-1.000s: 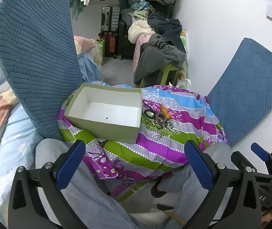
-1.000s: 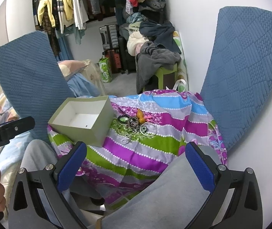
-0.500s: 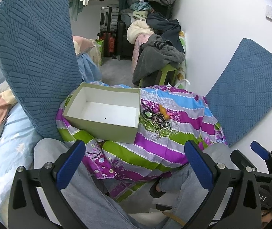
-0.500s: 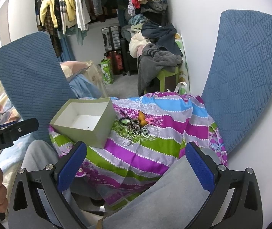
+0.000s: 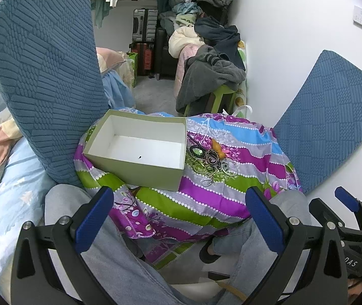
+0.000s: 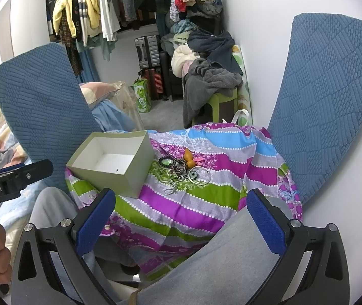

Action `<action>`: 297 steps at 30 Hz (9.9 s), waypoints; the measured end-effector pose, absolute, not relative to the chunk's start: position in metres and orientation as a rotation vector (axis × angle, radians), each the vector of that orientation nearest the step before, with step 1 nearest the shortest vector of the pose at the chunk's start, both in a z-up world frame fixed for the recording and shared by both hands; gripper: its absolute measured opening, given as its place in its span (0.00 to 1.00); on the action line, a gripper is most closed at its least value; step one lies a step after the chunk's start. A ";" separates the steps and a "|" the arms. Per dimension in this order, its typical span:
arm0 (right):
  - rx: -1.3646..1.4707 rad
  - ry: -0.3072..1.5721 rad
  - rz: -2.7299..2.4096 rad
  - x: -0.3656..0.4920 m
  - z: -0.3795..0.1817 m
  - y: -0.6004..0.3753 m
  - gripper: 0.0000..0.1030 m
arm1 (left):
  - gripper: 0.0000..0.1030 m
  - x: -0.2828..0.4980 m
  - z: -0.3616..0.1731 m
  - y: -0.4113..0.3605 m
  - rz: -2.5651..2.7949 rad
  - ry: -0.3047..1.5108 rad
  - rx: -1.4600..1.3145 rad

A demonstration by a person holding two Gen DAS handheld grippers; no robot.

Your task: Organize jewelry

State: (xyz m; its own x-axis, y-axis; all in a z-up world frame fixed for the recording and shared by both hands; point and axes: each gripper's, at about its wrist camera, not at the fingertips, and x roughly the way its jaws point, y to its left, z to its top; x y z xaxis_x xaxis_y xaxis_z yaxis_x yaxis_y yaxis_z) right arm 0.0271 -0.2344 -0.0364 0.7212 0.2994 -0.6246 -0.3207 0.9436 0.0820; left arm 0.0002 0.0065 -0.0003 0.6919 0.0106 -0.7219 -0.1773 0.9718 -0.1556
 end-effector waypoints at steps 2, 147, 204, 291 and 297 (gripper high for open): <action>-0.031 0.683 0.344 0.026 -0.036 -0.234 1.00 | 1.00 -0.001 -0.001 0.007 0.105 0.801 -0.213; 0.031 0.971 0.438 0.242 -0.232 -0.256 0.07 | 0.12 0.217 -0.180 -0.063 -0.153 1.029 -0.315; -0.212 1.027 0.355 0.254 -0.272 -0.225 0.73 | 0.06 0.157 -0.214 -0.050 -0.143 1.132 -0.292; -0.067 0.713 0.625 0.189 -0.035 -0.053 0.77 | 0.78 0.138 -0.048 0.142 0.063 0.812 -0.286; -0.050 0.640 0.609 0.177 -0.006 -0.089 0.77 | 0.78 0.127 -0.015 0.113 0.051 0.728 -0.278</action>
State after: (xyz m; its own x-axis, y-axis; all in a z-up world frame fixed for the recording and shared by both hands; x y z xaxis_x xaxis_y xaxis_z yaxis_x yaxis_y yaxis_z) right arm 0.1765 -0.0895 -0.0058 0.6344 0.5176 -0.5741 -0.5473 0.8253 0.1393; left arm 0.1268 0.1133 -0.0149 0.7467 -0.0499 -0.6633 -0.1423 0.9621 -0.2326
